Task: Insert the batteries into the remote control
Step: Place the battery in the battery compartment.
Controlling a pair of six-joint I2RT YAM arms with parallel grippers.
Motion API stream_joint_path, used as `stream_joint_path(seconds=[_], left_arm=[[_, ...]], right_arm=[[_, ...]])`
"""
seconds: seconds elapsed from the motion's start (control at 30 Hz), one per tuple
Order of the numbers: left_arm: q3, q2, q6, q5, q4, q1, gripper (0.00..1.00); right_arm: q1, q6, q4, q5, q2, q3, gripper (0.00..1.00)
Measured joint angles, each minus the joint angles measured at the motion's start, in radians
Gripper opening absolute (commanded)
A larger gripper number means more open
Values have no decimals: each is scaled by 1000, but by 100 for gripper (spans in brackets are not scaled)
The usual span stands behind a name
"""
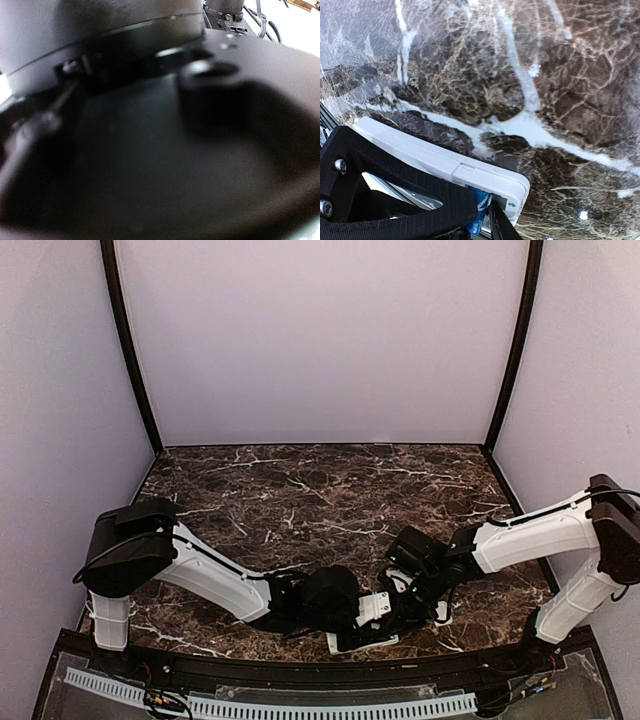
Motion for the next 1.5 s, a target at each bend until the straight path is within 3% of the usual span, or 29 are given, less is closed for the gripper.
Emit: stream_joint_path(seconds=[0.3, 0.5, 1.5], left_arm=[[2, -10, 16, 0, -21, 1, 41], [4, -8, 19, -1, -22, 1, 42], [9, -5, 42, -4, -18, 1, 42]], right_arm=[[2, 5, 17, -2, -7, -4, 29], [2, 3, 27, 1, -12, -11, 24], [15, 30, 18, 52, -52, -19, 27]])
